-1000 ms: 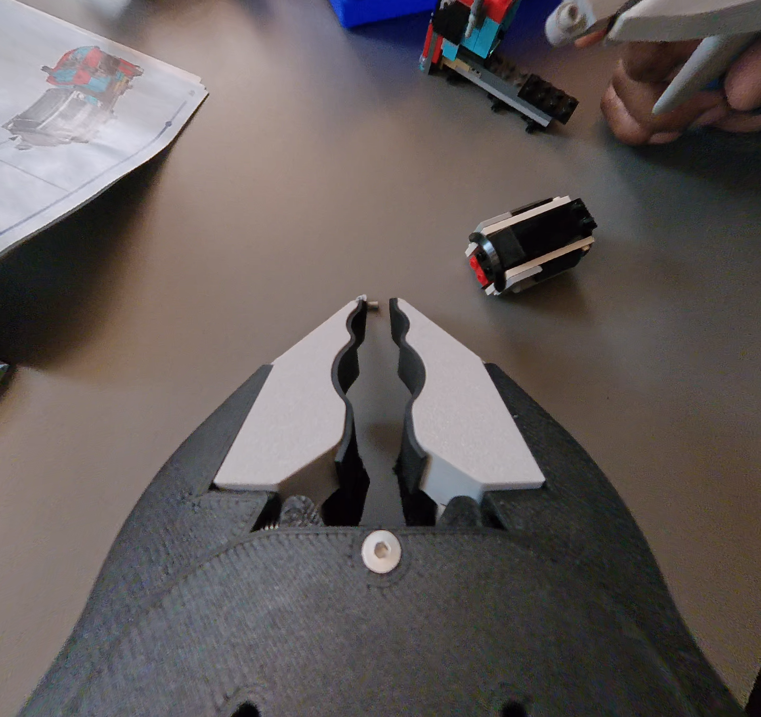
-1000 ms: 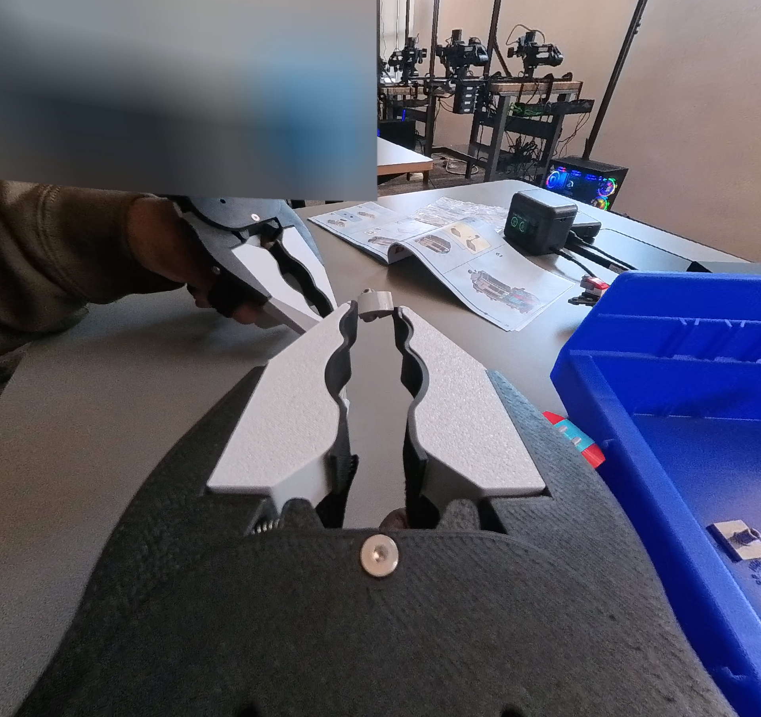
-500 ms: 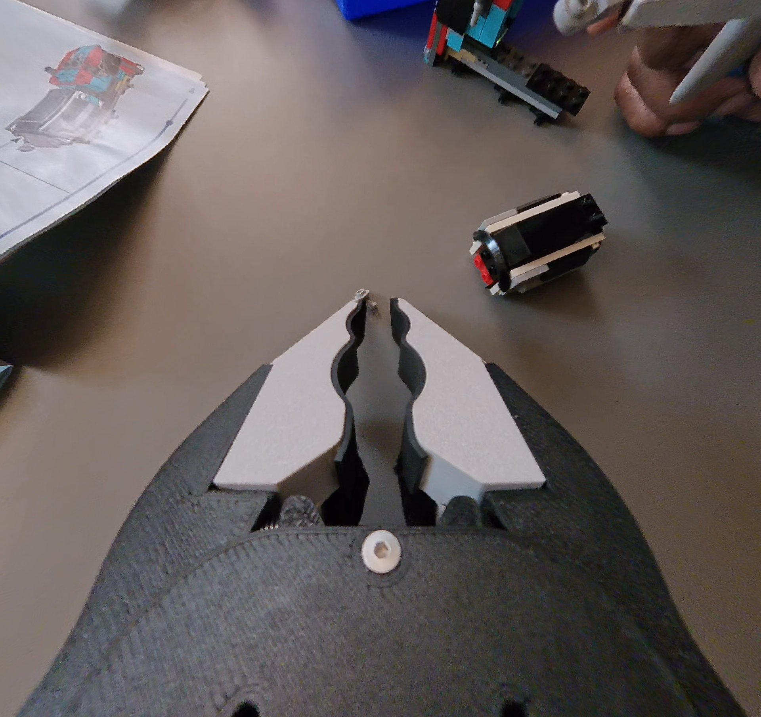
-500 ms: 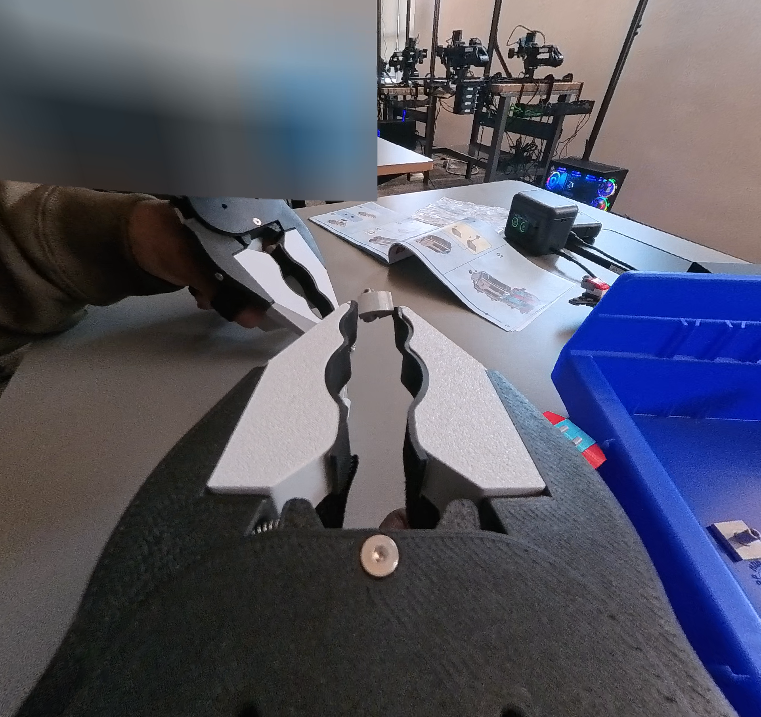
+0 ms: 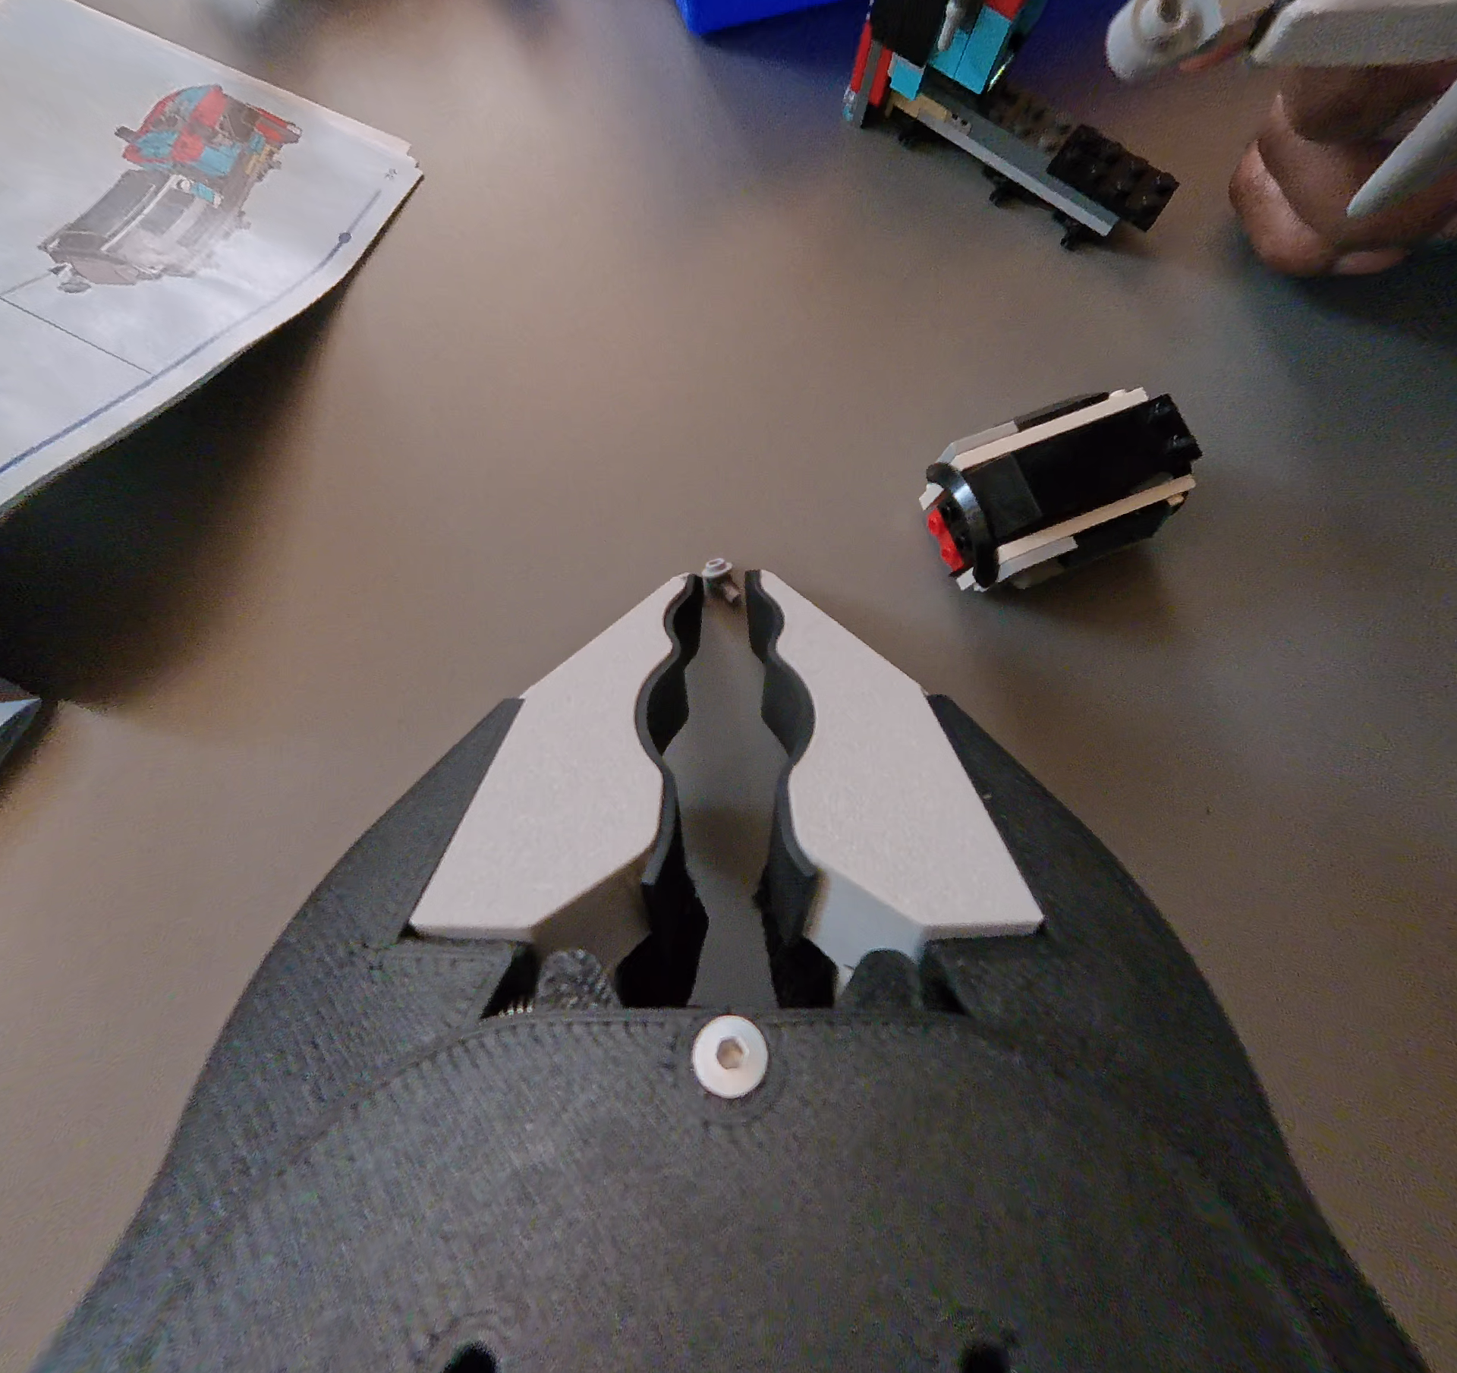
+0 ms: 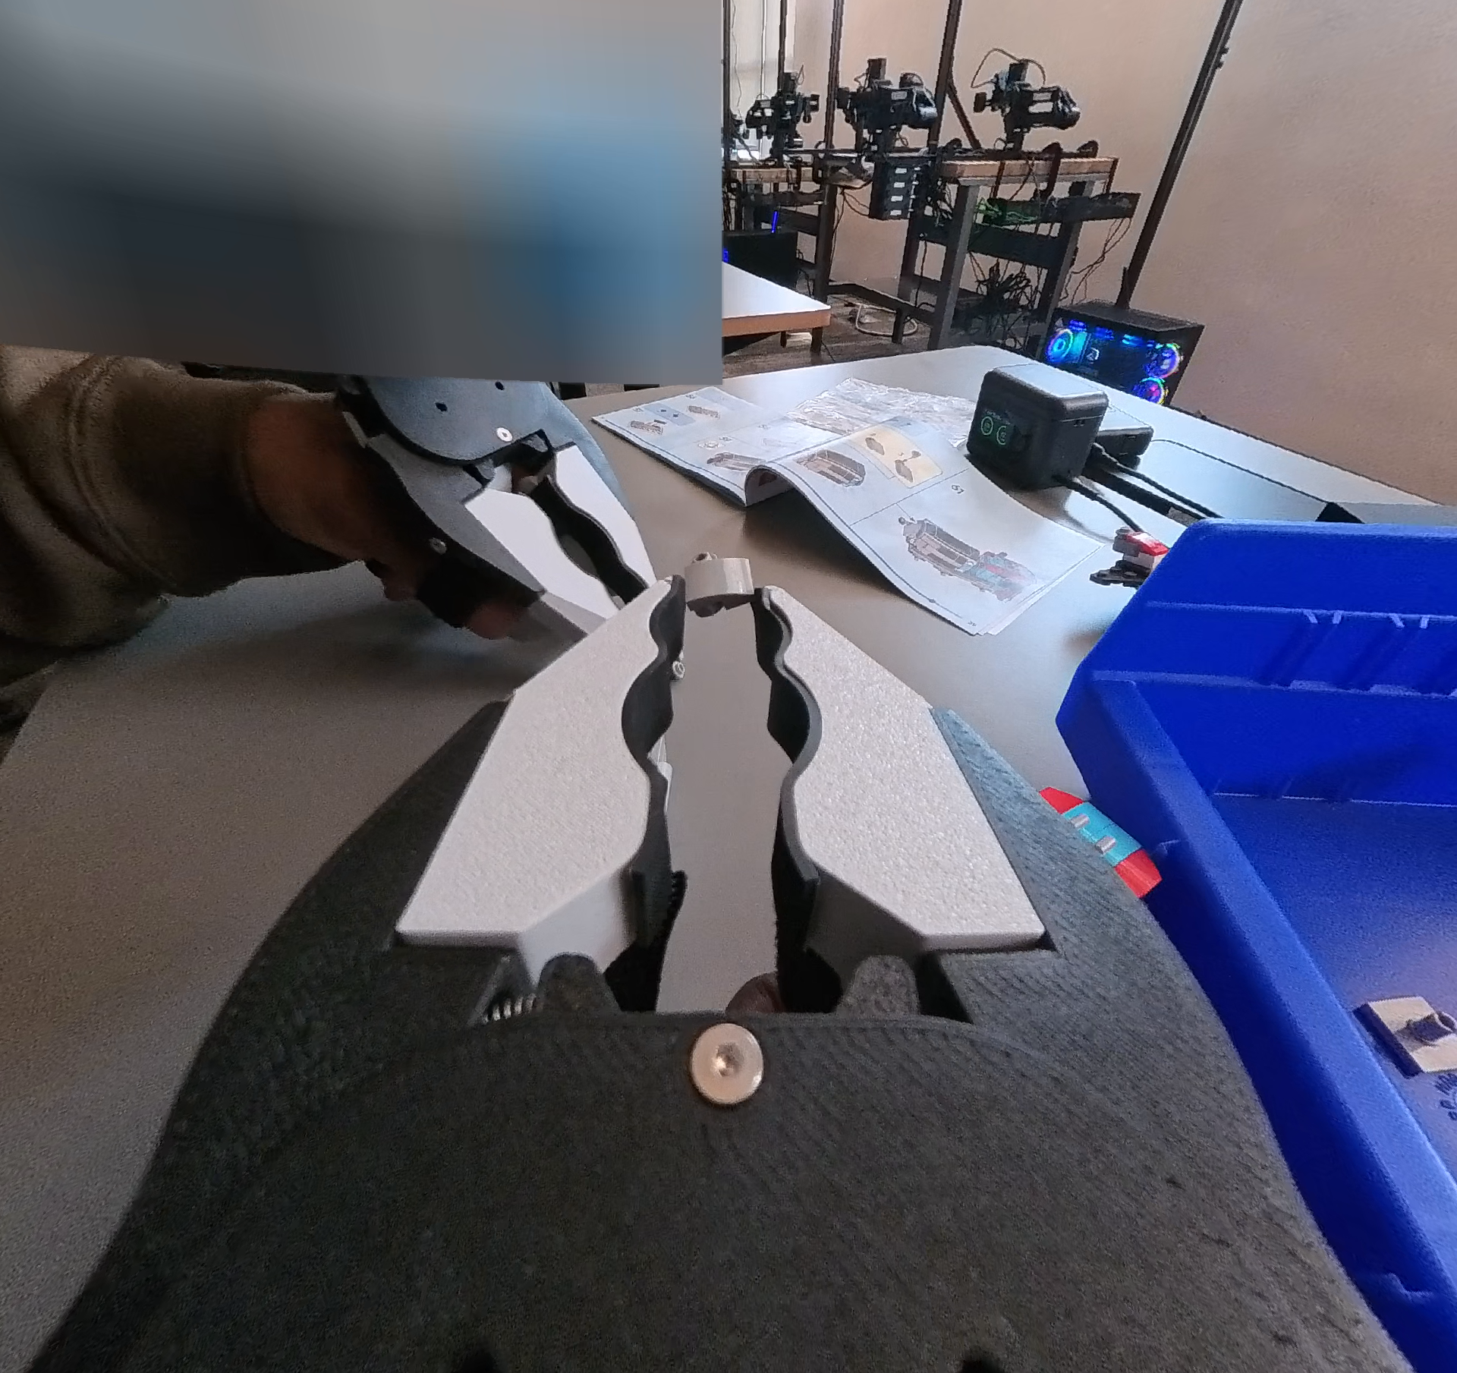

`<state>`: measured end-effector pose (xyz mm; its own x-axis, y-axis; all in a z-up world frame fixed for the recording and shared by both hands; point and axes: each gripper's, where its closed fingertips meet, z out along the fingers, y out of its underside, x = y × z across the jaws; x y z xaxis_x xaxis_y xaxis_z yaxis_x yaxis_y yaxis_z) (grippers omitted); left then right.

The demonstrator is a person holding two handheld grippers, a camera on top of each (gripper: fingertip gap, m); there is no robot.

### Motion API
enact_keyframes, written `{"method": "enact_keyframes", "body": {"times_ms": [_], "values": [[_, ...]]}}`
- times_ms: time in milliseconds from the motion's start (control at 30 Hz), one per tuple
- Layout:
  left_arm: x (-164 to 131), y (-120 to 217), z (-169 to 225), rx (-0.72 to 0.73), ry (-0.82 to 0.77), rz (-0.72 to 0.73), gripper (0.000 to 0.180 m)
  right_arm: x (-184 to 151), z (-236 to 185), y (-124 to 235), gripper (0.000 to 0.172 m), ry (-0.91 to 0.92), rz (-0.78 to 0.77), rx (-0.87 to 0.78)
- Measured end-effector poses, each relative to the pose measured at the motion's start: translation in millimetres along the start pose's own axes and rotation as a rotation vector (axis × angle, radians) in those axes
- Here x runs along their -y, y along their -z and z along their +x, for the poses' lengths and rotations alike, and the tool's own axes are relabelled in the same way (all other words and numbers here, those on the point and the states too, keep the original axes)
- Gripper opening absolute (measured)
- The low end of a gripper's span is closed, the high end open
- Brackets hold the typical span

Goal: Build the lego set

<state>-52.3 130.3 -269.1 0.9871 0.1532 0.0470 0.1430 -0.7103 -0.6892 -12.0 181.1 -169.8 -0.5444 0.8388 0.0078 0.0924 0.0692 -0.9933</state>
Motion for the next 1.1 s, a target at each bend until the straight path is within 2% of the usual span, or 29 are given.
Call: {"method": "enact_keyframes", "body": {"times_ms": [200, 333, 433, 567, 667, 867, 1100], "values": [[2, 0, -2, -0.001, 0.007, 0.016, 0.007, 0, 0, 0, 0.018, 0.0, 0.0, 0.0], [11, 4, 2, -0.069, 0.081, 0.084, 0.007, 0, 0, 0, 0.018, 0.007, -0.002, -0.002], [29, 15, 14, -0.193, 0.182, 0.198, 0.007, 0, 0, 0, 0.018, 0.021, -0.004, -0.006], [60, 39, 36, -0.446, 0.376, 0.391, 0.006, -1, 0, 0, 0.018, 0.056, -0.005, -0.017], [73, 51, 44, -0.593, 0.514, 0.482, 0.006, -1, 0, 0, 0.018, 0.094, -0.005, -0.027], [84, 59, 61, -0.854, 0.769, 0.555, 0.006, 2, -6, 1, 0.018, 0.193, 0.011, -0.029], [89, 65, 64, -1.023, 0.939, 0.589, 0.006, 8, -12, 4, 0.018, 0.319, 0.049, -0.037]]}}
